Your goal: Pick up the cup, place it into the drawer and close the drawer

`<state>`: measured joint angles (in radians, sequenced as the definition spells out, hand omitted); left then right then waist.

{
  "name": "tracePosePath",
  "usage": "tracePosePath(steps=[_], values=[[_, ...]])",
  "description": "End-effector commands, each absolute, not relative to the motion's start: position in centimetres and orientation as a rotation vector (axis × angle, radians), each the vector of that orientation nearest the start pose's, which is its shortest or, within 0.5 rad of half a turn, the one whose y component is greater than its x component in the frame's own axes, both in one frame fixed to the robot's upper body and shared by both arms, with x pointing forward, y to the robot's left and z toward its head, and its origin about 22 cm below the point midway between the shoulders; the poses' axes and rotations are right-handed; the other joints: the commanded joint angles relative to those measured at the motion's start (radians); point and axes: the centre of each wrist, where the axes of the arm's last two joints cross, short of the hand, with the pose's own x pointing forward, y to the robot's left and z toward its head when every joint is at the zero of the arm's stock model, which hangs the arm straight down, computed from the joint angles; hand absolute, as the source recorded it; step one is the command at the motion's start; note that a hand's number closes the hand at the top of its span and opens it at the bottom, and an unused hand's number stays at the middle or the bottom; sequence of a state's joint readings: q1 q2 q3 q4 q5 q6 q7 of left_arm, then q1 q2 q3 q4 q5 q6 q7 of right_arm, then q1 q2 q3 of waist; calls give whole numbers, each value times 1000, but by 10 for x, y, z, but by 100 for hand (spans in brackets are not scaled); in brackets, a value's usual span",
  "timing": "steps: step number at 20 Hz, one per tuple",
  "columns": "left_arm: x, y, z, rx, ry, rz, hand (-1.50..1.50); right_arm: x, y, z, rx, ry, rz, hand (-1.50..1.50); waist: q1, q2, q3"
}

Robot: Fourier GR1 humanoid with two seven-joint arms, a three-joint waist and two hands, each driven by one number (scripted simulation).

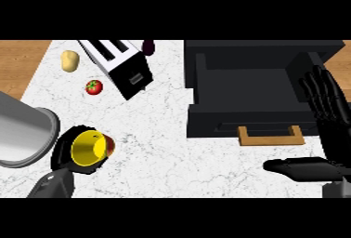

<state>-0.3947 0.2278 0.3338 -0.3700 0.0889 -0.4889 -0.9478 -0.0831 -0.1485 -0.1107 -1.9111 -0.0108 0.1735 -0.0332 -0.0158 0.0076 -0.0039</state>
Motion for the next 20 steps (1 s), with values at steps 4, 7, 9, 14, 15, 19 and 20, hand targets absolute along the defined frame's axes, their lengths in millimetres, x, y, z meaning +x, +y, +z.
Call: tracePosePath(steps=[4, 7, 9, 14, 15, 19, 20], values=[[276, 307, -133, -237, -1992, 385, 150, 243, -266, 121, -59, -2012, 257, -150, 2, -2, 1], [287, 325, -117, -273, -2042, 344, 150, 235, -277, 96, -58, -2009, 254, -150, 3, -3, 2], [302, 307, -108, -297, -2090, 362, 150, 239, -277, 116, -61, -1991, 246, -150, 7, -7, 2], [340, 282, -67, -373, -2093, 193, 150, 232, -278, 116, -95, -1977, 245, -150, 18, -13, 5], [350, 263, -57, -378, -2105, 180, 150, 226, -281, 113, -80, -1988, 262, -150, 17, -15, 5], [369, 249, -14, -390, -2147, 78, 150, 235, -286, 116, -95, -1987, 214, -150, 30, -16, 6], [371, 238, -6, -368, -2154, 64, 150, 243, -284, 114, -95, -1985, 225, -150, 29, -14, 5]])
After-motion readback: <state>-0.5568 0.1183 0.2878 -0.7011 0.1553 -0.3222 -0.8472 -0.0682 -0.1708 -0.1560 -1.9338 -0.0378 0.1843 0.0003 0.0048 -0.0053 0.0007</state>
